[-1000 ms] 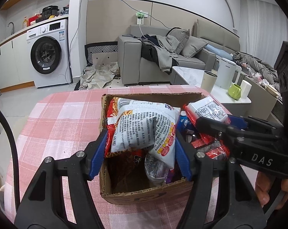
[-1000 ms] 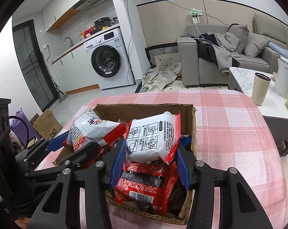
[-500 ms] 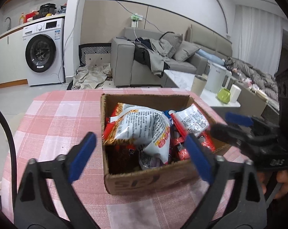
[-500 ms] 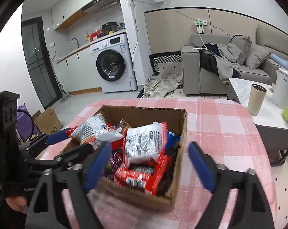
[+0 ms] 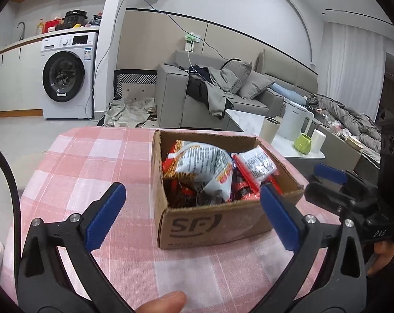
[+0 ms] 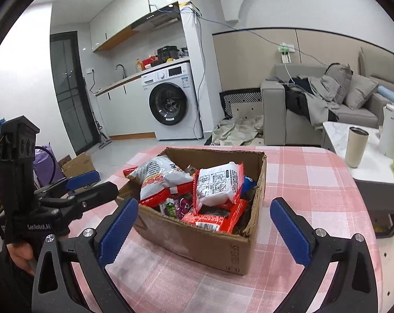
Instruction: Organize snacks
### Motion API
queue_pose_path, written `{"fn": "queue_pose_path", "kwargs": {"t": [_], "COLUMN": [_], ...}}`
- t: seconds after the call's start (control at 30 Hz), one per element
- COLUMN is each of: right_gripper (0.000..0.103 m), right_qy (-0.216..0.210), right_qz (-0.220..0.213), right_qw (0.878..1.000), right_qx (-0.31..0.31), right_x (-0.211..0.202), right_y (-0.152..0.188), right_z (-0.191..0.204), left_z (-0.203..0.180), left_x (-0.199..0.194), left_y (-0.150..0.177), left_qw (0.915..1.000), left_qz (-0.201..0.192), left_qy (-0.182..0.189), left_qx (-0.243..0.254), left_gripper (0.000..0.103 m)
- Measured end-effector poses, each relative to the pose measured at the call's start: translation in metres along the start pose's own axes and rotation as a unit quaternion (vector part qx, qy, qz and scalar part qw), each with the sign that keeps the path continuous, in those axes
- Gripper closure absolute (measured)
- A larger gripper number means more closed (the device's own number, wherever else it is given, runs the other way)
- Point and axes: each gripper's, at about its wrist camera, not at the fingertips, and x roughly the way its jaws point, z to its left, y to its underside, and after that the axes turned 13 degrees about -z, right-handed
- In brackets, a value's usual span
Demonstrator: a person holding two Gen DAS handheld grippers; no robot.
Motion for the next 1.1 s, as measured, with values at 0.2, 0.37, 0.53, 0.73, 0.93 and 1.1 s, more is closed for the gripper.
{"fn": "queue_pose_path", "kwargs": {"t": [0.2,0.37,0.53,0.73,0.93,1.1], "right_gripper": [0.000,0.000,0.000,0.000,0.000,0.000], "right_qy": [-0.008,-0.005,0.000,-0.001,-0.006,0.006], "right_qz": [-0.015,-0.029,-0.053,-0.063,-0.082,-0.092], "right_qw": [1.000,1.000,0.999,0.998,0.996,0.995], "right_qx": [-0.004,-0.006,-0.010,-0.025,-0.014,-0.022], "right_x": [-0.020,-0.036,-0.049,-0.056,-0.065,-0.065], "right_y": [0.012,0.024,0.036,0.047,0.053,0.056], "right_z": [0.006,0.008,0.010,0.015,0.010,0.011], "left_z": [-0.004,-0.010,-0.017,-0.020,-0.019,-0.018], "left_x": [-0.020,-0.036,-0.048,-0.056,-0.055,-0.052], "left_y": [0.014,0.026,0.037,0.045,0.050,0.054], "left_qw": [0.9999,0.9997,0.9993,0.9985,0.9980,0.9978], "left_qz": [-0.009,-0.014,-0.023,-0.039,-0.048,-0.046], "left_qy": [-0.003,-0.004,-0.010,-0.020,-0.021,-0.023], "left_qx": [0.013,0.018,0.028,0.032,0.036,0.040], "left_gripper": [0.000,0.000,0.000,0.000,0.000,0.000]}}
